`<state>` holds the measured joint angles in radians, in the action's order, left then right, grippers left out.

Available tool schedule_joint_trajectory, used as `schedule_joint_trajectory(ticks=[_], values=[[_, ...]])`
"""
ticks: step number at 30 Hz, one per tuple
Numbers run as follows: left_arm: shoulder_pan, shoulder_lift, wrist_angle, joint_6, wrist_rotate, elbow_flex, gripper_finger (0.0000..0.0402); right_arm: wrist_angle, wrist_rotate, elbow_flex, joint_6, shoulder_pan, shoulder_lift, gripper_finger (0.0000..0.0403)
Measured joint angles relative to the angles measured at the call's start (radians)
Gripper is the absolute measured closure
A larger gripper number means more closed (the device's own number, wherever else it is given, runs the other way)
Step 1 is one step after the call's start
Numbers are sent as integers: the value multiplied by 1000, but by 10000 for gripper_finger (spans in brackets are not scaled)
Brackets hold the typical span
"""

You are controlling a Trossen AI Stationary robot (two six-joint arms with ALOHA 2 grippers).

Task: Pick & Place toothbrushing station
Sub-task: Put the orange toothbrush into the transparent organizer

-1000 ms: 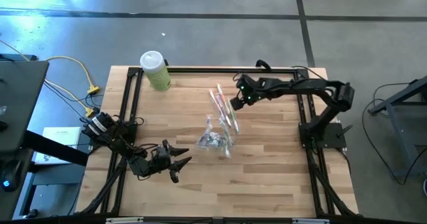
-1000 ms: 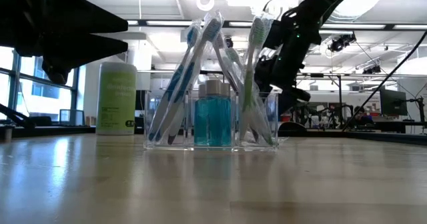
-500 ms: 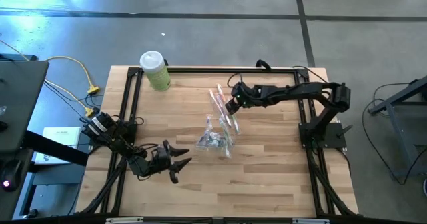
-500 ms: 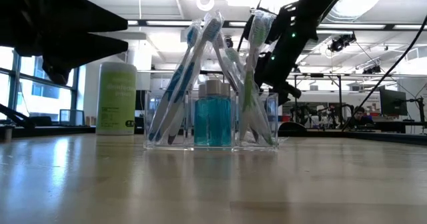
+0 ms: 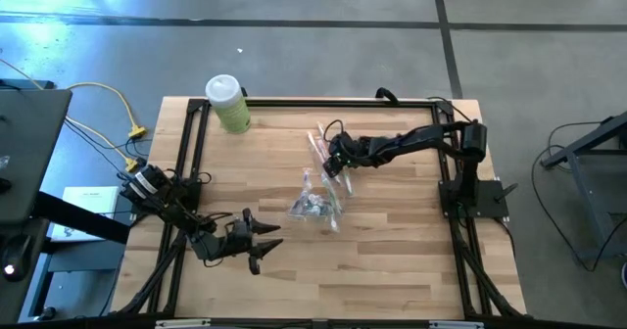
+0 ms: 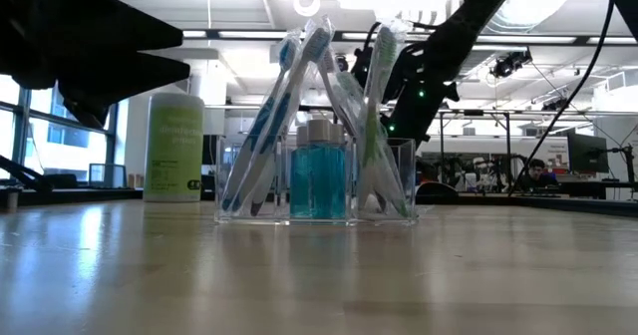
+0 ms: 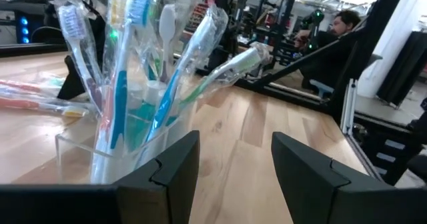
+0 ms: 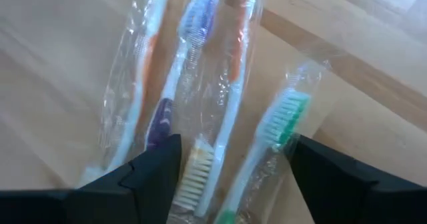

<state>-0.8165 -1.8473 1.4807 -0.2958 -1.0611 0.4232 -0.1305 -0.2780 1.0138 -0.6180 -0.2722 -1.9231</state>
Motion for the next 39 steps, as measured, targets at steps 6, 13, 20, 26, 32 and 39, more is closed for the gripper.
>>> schedule_joint_trajectory(ticks=[6,13,20,26,32,39], values=[[0,0,-10,-4,-3,0,219,-81,-91,2,39,8,-20,218],[0,0,-10,-12,-2,0,219,-133,-186,0,101,35,-21,379],[0,0,-10,-45,15,0,219,-290,-304,-11,92,106,75,379],[0,0,-10,-46,22,0,219,-451,-357,-8,17,195,211,388],[0,0,-11,-69,23,0,219,-603,-493,-8,-92,326,351,388],[0,0,-11,-72,22,0,219,-677,-634,-7,-211,556,526,388]])
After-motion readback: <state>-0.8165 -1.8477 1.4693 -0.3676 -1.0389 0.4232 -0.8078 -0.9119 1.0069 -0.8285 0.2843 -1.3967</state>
